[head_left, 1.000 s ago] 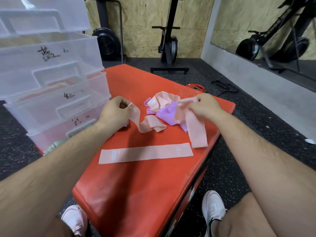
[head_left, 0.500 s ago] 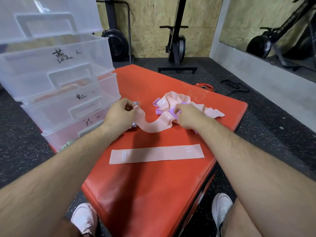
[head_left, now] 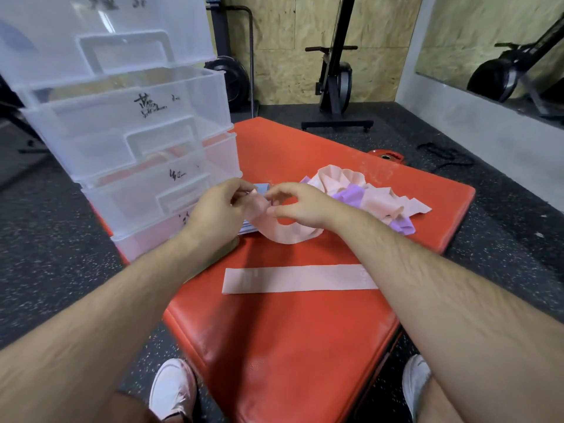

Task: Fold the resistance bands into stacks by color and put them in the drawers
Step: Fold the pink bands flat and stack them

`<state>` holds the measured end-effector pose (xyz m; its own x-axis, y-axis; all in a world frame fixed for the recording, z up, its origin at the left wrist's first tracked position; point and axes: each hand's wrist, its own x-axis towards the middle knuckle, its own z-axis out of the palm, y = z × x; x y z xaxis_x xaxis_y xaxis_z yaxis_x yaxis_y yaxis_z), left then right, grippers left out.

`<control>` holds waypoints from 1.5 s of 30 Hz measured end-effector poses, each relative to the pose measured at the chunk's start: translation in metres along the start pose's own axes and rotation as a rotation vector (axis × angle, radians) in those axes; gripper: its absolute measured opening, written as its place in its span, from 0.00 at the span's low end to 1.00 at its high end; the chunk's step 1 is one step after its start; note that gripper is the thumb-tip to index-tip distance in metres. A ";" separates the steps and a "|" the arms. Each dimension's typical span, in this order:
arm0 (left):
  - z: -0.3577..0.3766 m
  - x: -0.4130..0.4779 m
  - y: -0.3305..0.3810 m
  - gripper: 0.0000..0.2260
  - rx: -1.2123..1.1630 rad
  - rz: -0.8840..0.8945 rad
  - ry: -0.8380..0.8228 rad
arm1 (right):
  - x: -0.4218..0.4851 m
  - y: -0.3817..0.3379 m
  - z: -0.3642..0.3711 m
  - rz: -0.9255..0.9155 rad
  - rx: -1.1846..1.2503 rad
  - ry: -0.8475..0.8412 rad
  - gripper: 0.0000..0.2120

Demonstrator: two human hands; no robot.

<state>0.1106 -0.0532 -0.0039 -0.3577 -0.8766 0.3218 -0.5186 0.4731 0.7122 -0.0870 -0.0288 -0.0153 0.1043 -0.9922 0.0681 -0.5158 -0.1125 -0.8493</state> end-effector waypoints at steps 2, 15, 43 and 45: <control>-0.002 -0.001 0.000 0.06 -0.038 0.007 0.003 | -0.001 -0.005 0.000 -0.037 -0.048 -0.004 0.03; -0.029 -0.001 0.022 0.05 -0.408 -0.088 0.305 | -0.042 -0.005 -0.033 0.205 -0.237 -0.187 0.05; 0.010 -0.077 -0.043 0.05 0.309 -0.230 -0.128 | -0.154 0.065 -0.072 0.494 -0.340 0.064 0.06; 0.010 -0.078 -0.044 0.05 0.310 -0.221 -0.125 | -0.155 0.063 -0.072 0.503 -0.357 0.058 0.05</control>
<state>0.1536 -0.0043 -0.0666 -0.2932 -0.9518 0.0897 -0.7968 0.2952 0.5273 -0.1968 0.1143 -0.0418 -0.2666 -0.9285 -0.2583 -0.7438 0.3687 -0.5575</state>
